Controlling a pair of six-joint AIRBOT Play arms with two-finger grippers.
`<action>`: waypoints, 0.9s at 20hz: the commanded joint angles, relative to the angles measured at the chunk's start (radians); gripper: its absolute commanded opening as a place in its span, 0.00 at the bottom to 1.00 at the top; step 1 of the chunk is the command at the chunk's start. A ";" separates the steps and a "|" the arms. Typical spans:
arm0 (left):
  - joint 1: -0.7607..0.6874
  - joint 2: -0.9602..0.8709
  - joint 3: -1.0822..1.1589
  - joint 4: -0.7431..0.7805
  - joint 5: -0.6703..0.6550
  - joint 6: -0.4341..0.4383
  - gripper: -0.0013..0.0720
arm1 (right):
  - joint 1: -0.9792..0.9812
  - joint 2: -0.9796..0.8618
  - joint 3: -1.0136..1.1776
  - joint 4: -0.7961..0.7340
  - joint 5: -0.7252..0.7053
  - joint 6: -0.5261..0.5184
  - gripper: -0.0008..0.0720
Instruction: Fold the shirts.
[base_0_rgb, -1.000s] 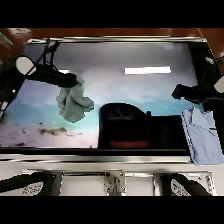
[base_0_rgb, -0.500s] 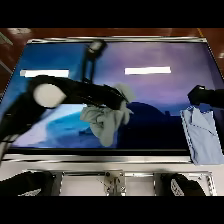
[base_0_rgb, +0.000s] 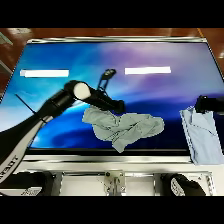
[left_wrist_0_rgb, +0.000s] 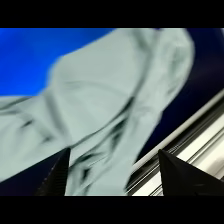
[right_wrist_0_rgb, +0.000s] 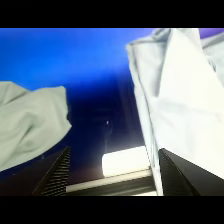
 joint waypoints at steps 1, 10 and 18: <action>0.223 0.077 -0.082 0.005 -0.248 0.049 0.84 | -0.142 -0.098 -0.042 0.200 0.005 -0.076 0.90; 0.303 0.230 -0.793 -0.392 0.062 0.125 1.00 | -0.312 -0.337 -0.299 0.547 -0.074 -0.222 0.94; 0.219 0.104 -0.805 -0.504 0.249 0.127 0.99 | -0.309 -0.431 -0.299 0.579 -0.134 -0.225 0.94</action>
